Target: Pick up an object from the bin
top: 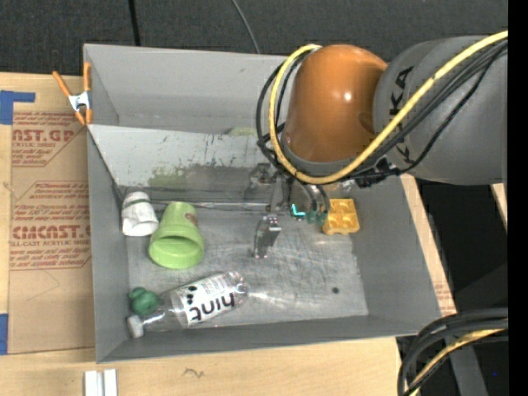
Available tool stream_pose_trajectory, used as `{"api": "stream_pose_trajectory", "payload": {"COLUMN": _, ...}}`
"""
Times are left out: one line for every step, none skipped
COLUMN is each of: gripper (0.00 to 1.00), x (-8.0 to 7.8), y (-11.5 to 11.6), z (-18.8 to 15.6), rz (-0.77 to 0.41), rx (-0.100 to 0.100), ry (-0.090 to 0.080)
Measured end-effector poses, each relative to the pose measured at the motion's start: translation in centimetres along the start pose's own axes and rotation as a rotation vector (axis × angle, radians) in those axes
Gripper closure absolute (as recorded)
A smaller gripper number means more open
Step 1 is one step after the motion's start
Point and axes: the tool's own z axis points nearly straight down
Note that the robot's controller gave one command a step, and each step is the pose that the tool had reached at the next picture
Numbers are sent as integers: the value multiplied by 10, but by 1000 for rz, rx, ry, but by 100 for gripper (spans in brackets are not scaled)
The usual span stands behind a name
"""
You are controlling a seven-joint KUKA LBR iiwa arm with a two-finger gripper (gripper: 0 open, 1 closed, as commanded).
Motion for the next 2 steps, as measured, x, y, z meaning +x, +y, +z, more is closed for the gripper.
{"api": "stream_pose_trajectory", "payload": {"gripper": 0, "x": -2, "y": 0, "z": -4, "rz": 1, "rx": -1, "ry": -8}}
{"api": "stream_pose_trajectory", "payload": {"gripper": 0, "x": 11, "y": 15, "z": 47, "rz": -239, "rx": 1, "ry": -15}}
